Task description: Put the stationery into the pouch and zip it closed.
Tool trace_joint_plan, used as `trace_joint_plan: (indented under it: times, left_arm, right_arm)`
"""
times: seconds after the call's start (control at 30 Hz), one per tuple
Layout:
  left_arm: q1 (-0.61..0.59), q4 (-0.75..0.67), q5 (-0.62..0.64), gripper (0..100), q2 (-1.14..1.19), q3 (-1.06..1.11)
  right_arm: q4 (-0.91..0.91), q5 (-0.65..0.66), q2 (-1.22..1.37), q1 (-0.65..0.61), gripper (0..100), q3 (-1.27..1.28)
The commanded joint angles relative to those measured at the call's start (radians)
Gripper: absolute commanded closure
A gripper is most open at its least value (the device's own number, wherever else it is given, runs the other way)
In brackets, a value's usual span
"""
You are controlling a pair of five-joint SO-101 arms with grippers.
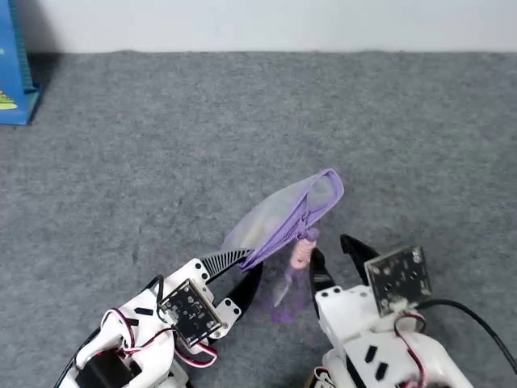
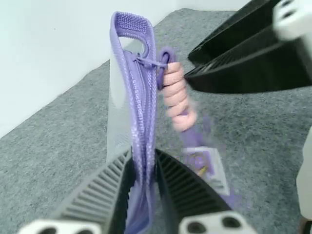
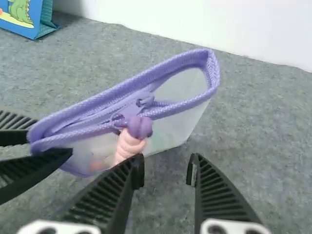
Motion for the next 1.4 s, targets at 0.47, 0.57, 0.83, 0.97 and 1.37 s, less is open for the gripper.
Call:
trace_joint_plan:
  times: [0.47, 0.57, 0.83, 0.97, 1.37]
  left_arm:
    - [-0.009, 0.011, 0.011, 99, -0.008, -0.004]
    - [-0.009, 0.011, 0.011, 99, -0.008, -0.004]
    - [-0.009, 0.012, 0.011, 99, -0.008, -0.004]
    - [-0.009, 0.02, 0.011, 99, -0.008, -0.004]
    - [-0.009, 0.026, 0.011, 99, -0.008, -0.004]
  right_arm:
    - [-0.022, -0.066, 0.033, -0.162, 83.8, -0.021]
    - [-0.131, -0.063, 0.033, -0.147, 83.8, 0.072]
    - [-0.352, 0.058, 0.022, -0.019, 96.4, 0.203]
    - [-0.378, 0.132, 0.022, 0.042, 98.8, 0.201]
    - [-0.685, 0.325, 0.033, 0.383, 99.1, 0.29]
